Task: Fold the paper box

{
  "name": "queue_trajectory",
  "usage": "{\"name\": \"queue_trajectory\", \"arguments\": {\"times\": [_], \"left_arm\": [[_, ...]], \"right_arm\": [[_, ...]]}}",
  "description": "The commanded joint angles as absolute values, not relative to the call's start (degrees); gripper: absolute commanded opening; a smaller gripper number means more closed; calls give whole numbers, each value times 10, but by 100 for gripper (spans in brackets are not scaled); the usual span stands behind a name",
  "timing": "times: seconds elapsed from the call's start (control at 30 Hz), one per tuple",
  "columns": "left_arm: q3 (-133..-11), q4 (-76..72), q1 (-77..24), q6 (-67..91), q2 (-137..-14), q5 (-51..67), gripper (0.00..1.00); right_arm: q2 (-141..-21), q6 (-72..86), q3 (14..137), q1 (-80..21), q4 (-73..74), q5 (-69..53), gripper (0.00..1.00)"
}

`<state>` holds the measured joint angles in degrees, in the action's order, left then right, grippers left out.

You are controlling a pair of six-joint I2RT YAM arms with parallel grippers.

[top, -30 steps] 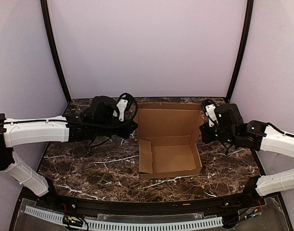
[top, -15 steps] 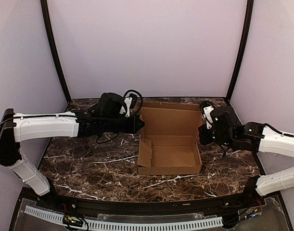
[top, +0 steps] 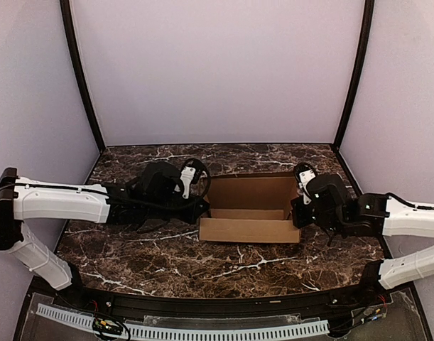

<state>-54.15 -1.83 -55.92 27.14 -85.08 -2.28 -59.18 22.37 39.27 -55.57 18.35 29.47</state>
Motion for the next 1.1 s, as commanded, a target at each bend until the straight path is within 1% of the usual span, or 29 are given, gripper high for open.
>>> {"name": "queue_trajectory", "arguments": {"times": [0.0,0.23,0.27,0.33,0.43,0.47,0.5,0.57,0.77,0.9,1.07], "left_arm": [[-483,18,-603,253,-840,12,1],[-427,2,-625,268,-795,-19,1],[-421,3,-626,269,-792,-26,1],[-414,2,-630,271,-786,-38,1],[-409,3,-639,275,-784,-57,1],[-408,2,-640,276,-785,-61,1],[-407,2,-642,280,-785,-70,1],[-406,4,-646,285,-786,-81,1],[-407,7,-649,289,-789,-107,1],[-409,8,-649,289,-794,-117,1],[-411,7,-649,286,-799,-118,1]], "right_arm": [[-589,272,353,-605,182,247,0],[-594,329,333,-649,201,278,0],[-594,336,333,-653,205,283,1],[-588,344,331,-660,209,288,8],[-564,352,323,-663,210,285,20],[-553,355,322,-664,211,283,26],[-543,357,320,-664,214,280,29],[-518,361,317,-664,222,276,31],[-449,368,322,-664,281,253,41],[-400,380,324,-665,336,236,45],[-332,366,332,-665,346,235,44]]}}
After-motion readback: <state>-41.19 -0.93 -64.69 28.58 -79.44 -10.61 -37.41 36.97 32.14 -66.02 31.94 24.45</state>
